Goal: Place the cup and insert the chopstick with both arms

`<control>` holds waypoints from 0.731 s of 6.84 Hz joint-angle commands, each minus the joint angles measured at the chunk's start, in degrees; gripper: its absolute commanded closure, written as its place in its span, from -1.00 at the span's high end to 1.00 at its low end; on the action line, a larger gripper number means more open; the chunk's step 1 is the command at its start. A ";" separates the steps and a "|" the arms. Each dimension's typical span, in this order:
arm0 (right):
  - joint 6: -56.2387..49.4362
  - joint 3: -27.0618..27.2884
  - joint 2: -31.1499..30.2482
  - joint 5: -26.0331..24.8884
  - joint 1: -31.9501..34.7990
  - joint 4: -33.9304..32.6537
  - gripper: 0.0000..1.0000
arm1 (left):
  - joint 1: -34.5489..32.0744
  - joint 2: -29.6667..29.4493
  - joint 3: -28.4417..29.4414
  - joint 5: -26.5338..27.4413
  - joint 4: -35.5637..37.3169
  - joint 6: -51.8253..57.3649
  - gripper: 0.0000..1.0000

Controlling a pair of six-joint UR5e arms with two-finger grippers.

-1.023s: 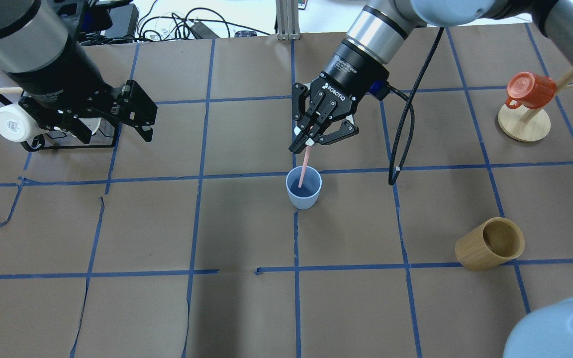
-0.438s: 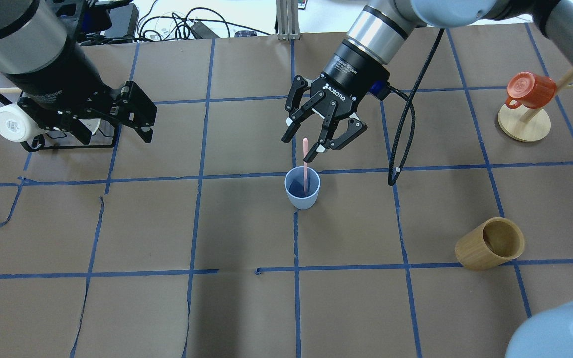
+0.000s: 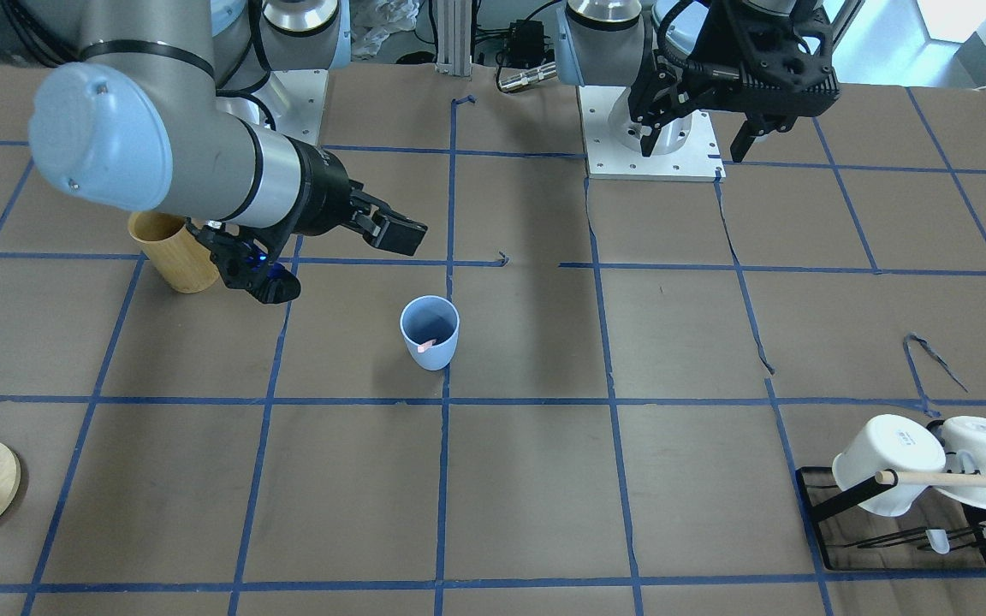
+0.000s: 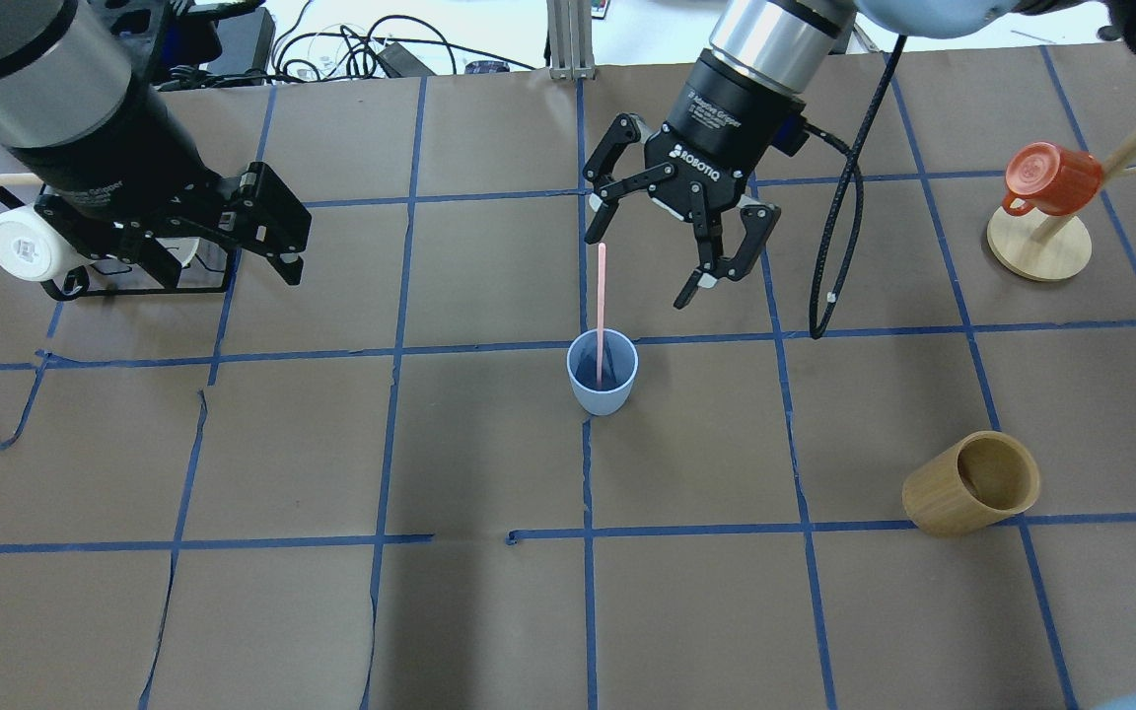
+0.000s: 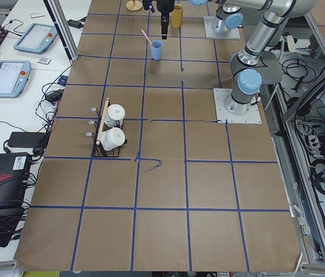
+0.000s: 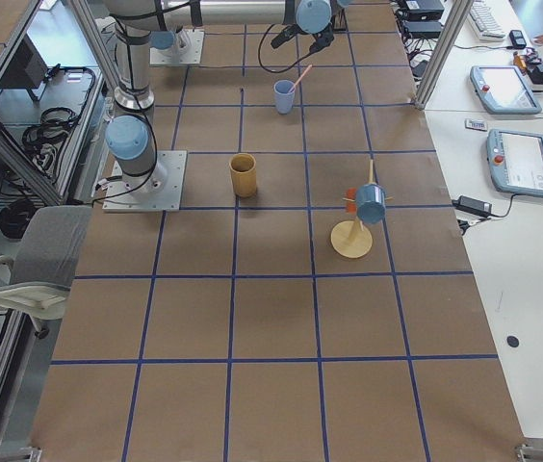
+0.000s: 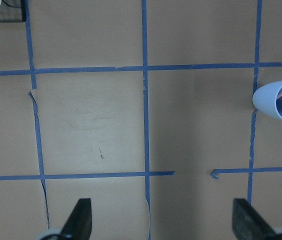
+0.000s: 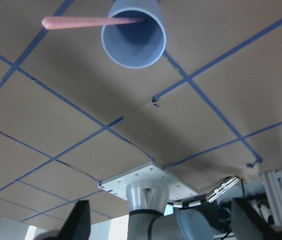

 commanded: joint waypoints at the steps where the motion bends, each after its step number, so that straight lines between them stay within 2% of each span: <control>1: -23.65 0.39 -3.11 -15.67 -1.15 -6.03 1.00 | 0.00 0.01 0.00 0.01 -0.08 0.00 1.00; 2: -33.02 0.65 -4.09 -20.17 -2.37 -7.99 1.00 | 0.00 0.01 0.00 -0.07 -0.08 0.00 1.00; 3: -40.42 0.74 -4.44 -20.39 -4.04 -8.09 0.98 | 0.00 0.09 0.00 -0.07 -0.08 0.00 1.00; 4: -42.41 1.27 -6.19 -21.79 -5.10 -10.53 0.93 | 0.00 0.09 0.00 -0.07 -0.17 0.00 1.00; 5: -41.91 3.19 -7.34 -23.98 -5.11 -16.30 1.00 | 0.00 0.09 -0.09 -0.07 -0.17 0.00 1.00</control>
